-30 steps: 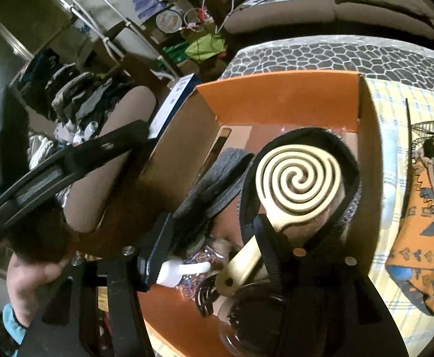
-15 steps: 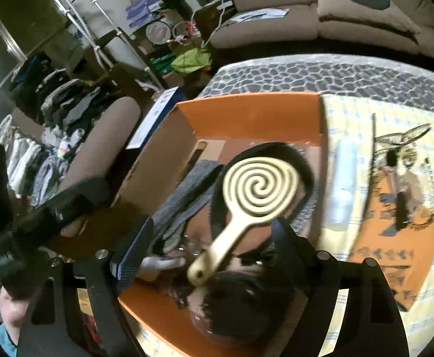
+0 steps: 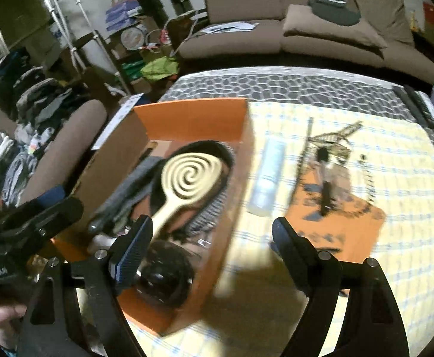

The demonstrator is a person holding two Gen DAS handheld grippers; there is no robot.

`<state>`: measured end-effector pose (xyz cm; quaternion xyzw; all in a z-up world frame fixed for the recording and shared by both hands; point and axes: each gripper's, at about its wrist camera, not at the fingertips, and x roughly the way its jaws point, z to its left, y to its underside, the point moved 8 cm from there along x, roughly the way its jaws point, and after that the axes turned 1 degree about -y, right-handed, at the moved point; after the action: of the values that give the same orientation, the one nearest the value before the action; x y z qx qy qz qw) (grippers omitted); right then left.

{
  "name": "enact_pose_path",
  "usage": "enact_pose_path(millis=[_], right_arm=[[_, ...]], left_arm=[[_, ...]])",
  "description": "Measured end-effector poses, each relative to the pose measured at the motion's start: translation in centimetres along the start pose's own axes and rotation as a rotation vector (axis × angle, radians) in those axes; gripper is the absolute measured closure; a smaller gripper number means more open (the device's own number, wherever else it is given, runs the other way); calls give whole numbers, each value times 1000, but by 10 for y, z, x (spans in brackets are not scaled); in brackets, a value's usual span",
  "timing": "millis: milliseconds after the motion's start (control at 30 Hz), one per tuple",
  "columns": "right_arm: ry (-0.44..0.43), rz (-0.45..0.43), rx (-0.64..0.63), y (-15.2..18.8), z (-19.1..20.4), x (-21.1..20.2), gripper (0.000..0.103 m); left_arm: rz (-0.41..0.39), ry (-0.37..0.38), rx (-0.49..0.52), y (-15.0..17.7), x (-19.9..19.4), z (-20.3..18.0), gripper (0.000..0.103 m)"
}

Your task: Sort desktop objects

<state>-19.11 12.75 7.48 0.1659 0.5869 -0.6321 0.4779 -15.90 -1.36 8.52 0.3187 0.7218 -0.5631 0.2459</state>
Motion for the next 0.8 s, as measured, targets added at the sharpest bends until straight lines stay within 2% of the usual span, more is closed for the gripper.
enact_pose_path(millis=[267,533,800], right_arm=[[88,-48,81,34,-46,-25,17],[156,-66,161,75,-78,-38,17],[224,-48,204,116,-99,-32,17]], left_arm=[[-26,-19,55,48,-12,-29,0],[-62,-19,81,78,-19,-48,0],[-81,-82,154,110,-12,-53,0]])
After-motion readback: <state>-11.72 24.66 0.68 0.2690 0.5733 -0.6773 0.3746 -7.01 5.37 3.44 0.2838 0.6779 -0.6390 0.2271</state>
